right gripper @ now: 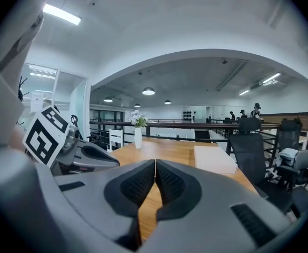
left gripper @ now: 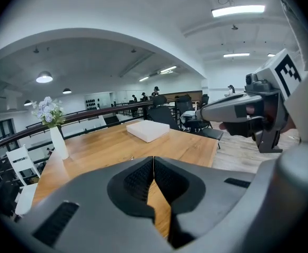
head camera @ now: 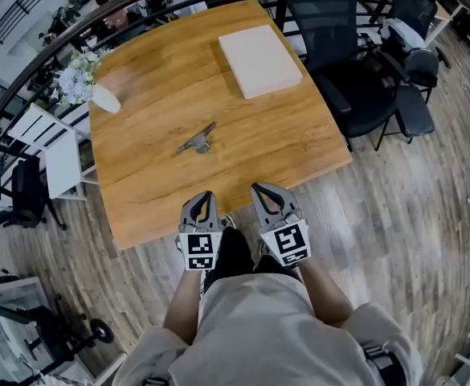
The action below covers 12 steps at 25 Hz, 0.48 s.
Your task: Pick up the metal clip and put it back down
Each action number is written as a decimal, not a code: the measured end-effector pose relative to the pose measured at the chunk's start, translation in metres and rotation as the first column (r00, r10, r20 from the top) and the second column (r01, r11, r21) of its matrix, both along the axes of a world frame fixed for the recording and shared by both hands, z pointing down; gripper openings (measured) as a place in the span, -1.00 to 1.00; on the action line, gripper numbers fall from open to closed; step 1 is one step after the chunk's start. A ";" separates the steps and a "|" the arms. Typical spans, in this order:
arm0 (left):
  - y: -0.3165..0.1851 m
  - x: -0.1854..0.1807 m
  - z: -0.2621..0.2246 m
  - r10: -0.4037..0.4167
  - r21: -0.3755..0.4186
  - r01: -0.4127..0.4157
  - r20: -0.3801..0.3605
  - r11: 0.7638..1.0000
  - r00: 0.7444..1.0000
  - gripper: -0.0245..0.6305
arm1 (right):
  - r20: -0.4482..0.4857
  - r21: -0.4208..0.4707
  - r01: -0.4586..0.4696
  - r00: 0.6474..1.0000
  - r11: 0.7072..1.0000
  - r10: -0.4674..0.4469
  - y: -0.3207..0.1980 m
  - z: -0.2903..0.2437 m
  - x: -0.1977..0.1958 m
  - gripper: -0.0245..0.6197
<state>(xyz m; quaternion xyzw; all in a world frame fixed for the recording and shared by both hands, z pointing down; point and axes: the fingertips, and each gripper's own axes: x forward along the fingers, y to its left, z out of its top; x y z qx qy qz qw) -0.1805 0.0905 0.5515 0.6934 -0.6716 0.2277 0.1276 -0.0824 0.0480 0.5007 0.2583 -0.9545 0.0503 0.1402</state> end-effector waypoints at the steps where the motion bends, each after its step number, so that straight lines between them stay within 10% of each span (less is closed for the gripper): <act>1: -0.003 -0.001 0.004 0.009 -0.011 -0.009 0.002 1.000 1.000 -0.85 | -0.004 -0.005 -0.008 1.000 1.000 0.008 -0.001 0.003 0.000 -0.84; 12: -0.038 -0.028 0.044 0.083 -0.101 -0.079 0.045 0.992 0.996 -0.85 | -0.060 -0.060 -0.113 0.992 0.992 0.109 -0.025 0.033 -0.008 -0.84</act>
